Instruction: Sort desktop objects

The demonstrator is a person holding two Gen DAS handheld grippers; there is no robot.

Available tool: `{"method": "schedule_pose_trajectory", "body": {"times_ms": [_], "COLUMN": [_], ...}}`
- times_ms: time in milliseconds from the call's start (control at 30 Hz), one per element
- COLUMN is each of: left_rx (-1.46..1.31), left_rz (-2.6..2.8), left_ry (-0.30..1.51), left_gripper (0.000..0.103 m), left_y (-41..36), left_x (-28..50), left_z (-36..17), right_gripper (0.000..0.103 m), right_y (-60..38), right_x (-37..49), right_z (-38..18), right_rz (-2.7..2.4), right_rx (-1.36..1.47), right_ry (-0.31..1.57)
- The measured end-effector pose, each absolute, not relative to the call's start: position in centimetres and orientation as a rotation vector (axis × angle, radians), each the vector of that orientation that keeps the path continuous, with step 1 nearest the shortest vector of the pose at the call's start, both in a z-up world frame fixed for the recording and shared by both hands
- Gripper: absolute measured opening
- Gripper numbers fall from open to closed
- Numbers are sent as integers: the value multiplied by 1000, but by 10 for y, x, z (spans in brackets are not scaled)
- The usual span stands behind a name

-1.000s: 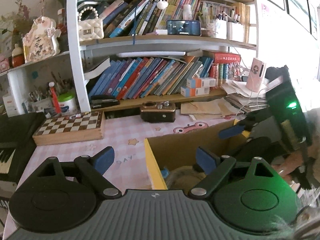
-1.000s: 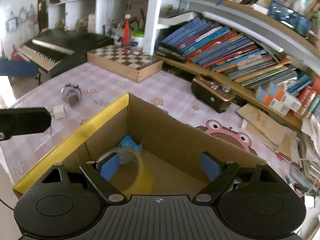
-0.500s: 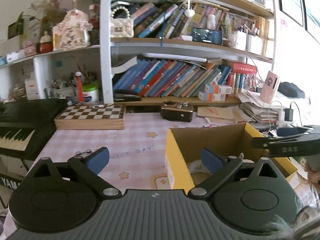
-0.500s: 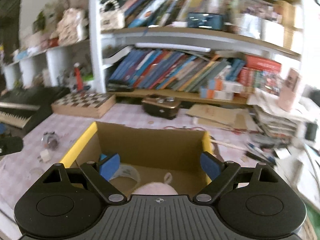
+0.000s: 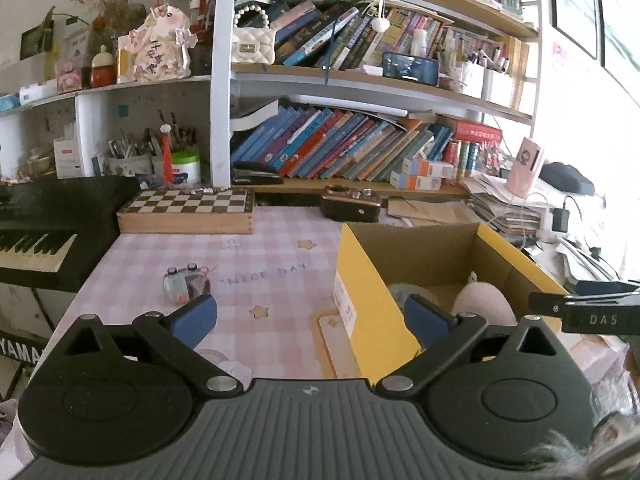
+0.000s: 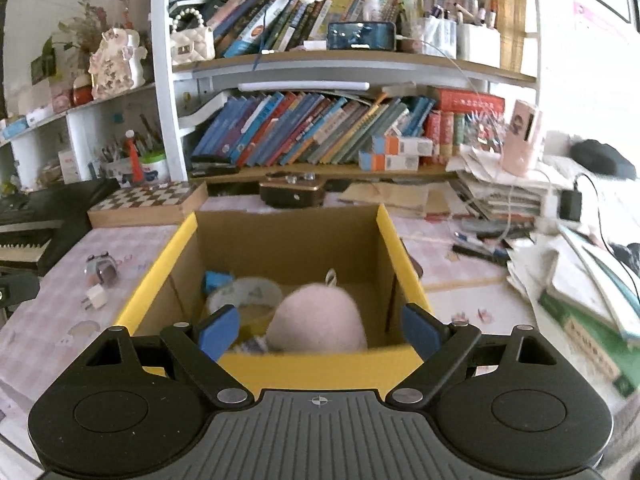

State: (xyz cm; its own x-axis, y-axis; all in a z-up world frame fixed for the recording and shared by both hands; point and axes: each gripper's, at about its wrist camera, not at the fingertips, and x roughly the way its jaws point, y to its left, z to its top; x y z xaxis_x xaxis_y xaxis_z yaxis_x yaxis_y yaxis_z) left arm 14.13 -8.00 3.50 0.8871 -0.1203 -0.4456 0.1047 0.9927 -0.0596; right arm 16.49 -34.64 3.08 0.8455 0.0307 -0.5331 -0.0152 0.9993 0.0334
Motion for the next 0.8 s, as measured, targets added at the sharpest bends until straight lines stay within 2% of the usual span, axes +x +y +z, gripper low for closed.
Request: {"method": "schedule_pose_trajectory", "body": {"times_ms": [800], "left_rx": [9], "left_rz": [-180], "left_ry": [604], "left_gripper": [101], "left_y": [-19], "left_x": [67], "left_z": [-17], "right_gripper": [90], "right_y": [-253], "right_x": [58], "right_z": [-17], "right_rz": [-134], "right_rx": [124], "right_ry": [703]}}
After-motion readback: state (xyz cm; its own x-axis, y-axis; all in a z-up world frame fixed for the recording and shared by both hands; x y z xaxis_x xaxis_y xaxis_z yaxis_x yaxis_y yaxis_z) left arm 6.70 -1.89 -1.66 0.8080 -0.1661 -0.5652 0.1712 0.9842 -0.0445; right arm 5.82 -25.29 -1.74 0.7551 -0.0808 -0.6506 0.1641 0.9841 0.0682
